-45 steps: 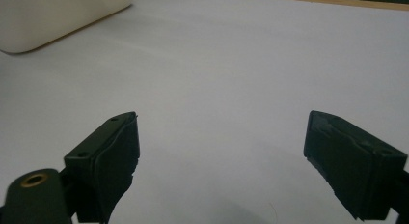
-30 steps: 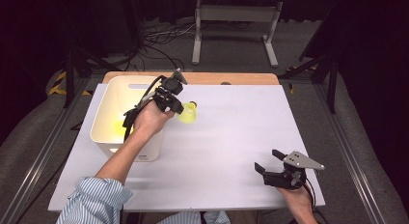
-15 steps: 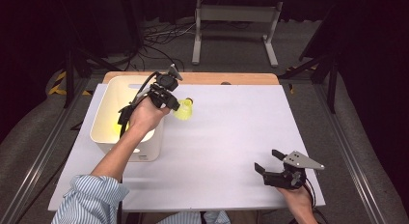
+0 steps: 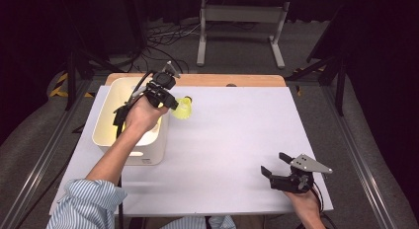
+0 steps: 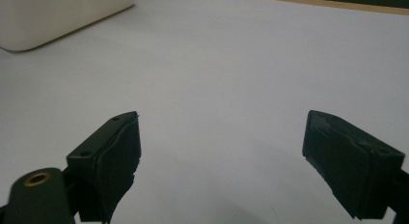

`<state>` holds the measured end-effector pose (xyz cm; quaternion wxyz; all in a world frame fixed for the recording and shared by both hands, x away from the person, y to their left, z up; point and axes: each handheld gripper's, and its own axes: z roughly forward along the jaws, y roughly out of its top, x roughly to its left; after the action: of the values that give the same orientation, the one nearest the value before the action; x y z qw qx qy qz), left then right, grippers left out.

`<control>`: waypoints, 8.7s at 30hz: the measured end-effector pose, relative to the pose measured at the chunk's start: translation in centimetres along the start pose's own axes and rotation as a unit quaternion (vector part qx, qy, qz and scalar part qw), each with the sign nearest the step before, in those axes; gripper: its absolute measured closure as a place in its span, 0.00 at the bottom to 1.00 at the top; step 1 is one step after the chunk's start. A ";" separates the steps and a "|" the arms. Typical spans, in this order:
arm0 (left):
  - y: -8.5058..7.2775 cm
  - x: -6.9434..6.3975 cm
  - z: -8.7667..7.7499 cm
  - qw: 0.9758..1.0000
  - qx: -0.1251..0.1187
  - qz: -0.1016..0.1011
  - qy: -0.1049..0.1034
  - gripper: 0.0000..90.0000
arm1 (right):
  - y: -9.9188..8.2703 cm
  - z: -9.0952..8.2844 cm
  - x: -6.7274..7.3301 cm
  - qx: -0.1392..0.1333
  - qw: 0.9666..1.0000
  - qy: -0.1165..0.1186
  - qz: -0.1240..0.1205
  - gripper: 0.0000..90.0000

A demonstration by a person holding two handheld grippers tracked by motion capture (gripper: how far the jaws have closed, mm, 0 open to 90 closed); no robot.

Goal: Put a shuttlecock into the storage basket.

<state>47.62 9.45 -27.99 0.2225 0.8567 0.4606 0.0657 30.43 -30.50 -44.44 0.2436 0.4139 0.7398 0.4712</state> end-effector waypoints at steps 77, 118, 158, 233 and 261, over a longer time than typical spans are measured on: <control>-4.1 6.2 -2.1 0.996 -0.014 -0.067 0.055 0.99 | -0.1 0.0 -0.1 -0.001 1.000 -0.006 0.001 0.15; -5.9 8.6 3.4 0.992 0.051 -0.092 0.064 0.96 | -0.1 0.0 -0.1 0.000 1.000 -0.006 -0.005 0.15; -5.2 7.7 -0.6 0.995 0.000 -0.085 0.058 0.49 | 0.0 0.1 0.0 0.000 1.000 -0.006 -0.007 0.15; -9.2 12.5 -4.7 0.985 -0.025 -0.147 0.092 0.50 | 0.0 0.2 -0.1 0.003 1.000 -0.007 -0.009 0.15; -12.2 15.1 -6.1 0.976 -0.034 -0.185 0.106 0.49 | 0.0 0.3 -0.1 0.004 1.000 -0.006 -0.010 0.15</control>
<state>44.99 29.57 -29.36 0.2095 0.7367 0.6298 0.1294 30.65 -30.42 -44.61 0.2512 0.4107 0.7442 0.4629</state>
